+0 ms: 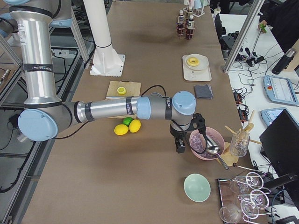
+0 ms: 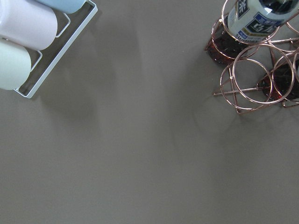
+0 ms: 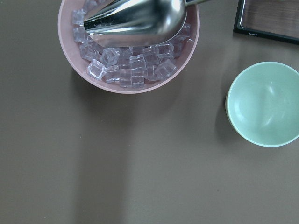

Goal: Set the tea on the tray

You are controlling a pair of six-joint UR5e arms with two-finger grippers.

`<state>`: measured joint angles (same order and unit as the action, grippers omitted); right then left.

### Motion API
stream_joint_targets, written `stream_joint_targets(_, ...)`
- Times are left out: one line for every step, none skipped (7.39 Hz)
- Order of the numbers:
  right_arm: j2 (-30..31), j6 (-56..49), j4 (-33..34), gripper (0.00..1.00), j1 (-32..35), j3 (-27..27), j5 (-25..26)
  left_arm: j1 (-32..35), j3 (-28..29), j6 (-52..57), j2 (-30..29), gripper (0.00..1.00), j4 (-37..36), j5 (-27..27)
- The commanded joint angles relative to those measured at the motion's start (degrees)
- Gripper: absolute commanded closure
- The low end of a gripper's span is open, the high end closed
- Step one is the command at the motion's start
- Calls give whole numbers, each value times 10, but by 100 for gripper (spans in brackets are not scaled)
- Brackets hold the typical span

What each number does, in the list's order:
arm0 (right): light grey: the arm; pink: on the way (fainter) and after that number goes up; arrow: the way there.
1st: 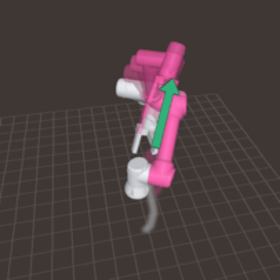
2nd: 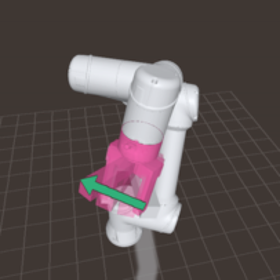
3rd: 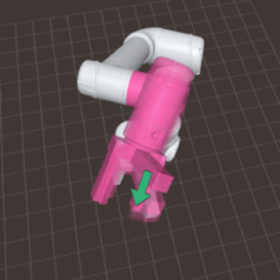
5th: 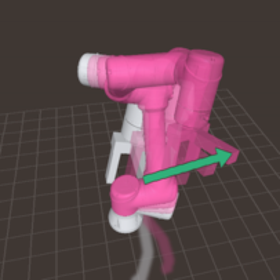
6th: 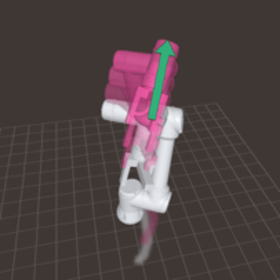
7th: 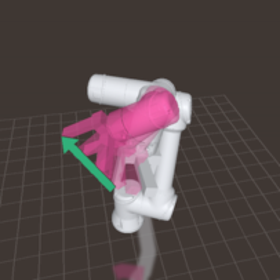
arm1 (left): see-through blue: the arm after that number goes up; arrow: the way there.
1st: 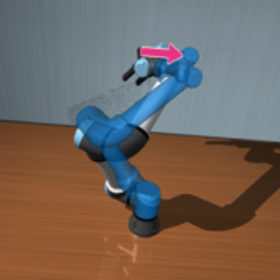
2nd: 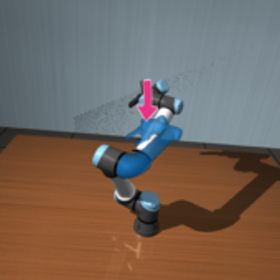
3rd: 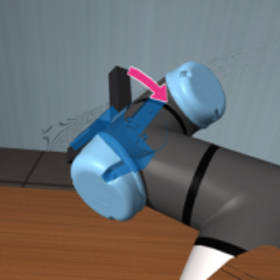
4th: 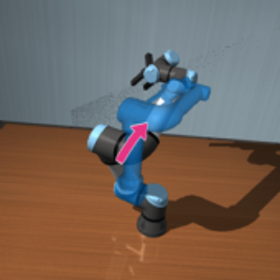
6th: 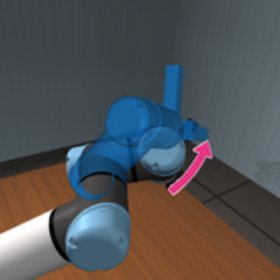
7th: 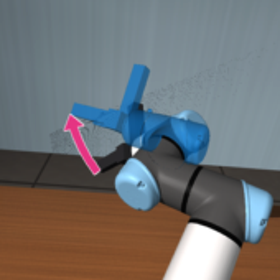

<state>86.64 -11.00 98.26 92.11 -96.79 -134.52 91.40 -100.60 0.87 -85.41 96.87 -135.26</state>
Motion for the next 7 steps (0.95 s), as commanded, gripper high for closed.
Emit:
stream_joint_targets(2, 2, 0, 0, 4, -1, -1, -3, -19, -2, -4, 2, 4, 0)
stream_joint_targets(0, 1, 0, 0, 8, -1, 0, -27, -79, -7, 2, 2, 5, 5)
stream_joint_targets(1, 1, 0, 0, 12, -3, 0, -36, -108, -7, 12, 2, 7, 3)
stream_joint_targets(2, 1, 0, 0, 17, -3, 1, -61, -122, -8, 2, 2, 7, 6)
stream_joint_targets(2, 1, -1, 0, 18, -6, 3, -66, -127, -86, -25, 2, 7, 5)
stream_joint_targets(2, 0, -1, 0, 20, -9, 4, -99, -138, -283, -40, 2, 14, 2)
stream_joint_targets(1, 0, 0, 0, 20, -8, 9, -133, -143, -393, -62, 2, 46, 1)
